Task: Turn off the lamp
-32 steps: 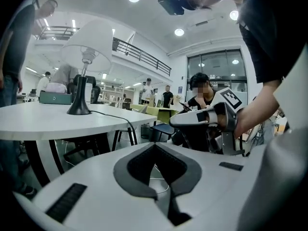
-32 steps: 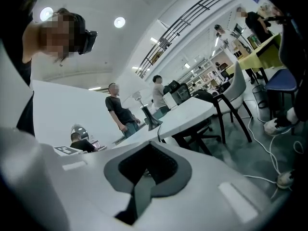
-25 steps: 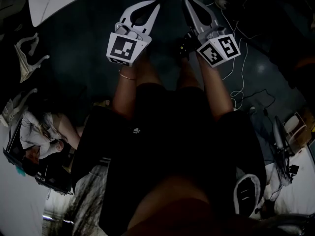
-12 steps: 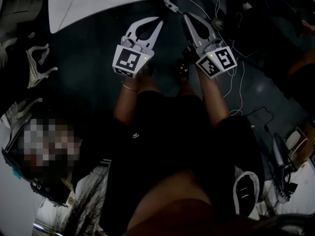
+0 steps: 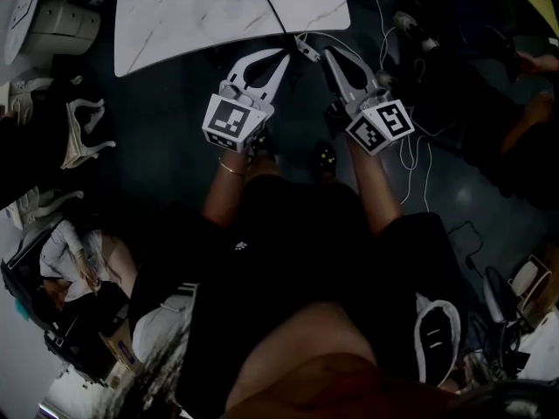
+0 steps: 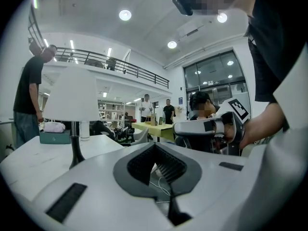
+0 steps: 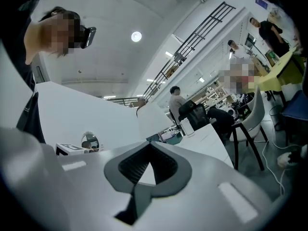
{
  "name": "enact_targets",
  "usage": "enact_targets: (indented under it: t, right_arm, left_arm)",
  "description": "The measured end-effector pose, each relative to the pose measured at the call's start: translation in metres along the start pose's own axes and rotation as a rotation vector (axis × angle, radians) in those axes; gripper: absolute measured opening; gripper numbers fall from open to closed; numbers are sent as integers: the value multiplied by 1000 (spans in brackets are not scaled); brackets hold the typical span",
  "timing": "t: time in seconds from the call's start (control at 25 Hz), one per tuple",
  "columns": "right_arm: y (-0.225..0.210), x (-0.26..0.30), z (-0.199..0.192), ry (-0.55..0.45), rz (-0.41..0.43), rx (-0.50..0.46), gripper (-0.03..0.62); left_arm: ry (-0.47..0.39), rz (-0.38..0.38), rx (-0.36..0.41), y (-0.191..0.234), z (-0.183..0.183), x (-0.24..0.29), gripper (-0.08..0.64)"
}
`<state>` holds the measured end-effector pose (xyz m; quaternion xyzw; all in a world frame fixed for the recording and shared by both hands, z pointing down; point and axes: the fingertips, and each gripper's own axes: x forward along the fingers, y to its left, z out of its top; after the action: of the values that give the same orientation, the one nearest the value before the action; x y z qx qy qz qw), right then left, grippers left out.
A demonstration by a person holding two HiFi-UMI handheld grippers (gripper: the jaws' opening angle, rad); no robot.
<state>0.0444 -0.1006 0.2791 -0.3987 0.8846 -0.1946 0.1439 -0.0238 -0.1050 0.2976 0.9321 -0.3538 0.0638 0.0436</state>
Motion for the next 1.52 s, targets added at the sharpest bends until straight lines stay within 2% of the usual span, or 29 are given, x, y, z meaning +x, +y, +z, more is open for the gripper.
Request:
enact_targets:
  t: [0.16, 0.32, 0.8, 1.2, 1.52]
  right_arm:
    - [6, -1, 19, -8, 52, -6, 0]
    - [18, -2, 33, -6, 109, -15, 0]
    - [39, -13, 61, -2, 217, -59, 0]
    - [41, -27, 64, 2, 262, -42, 0]
    - [35, -39, 67, -4, 269, -22, 0]
  left_arm:
    - [-11, 11, 39, -5, 16, 0, 6]
    - [-31, 25, 36, -12, 34, 3, 6]
    - [-66, 7, 87, -41, 62, 10, 6]
    - [-87, 14, 94, -59, 74, 15, 6]
    - [-72, 18, 77, -70, 68, 20, 6]
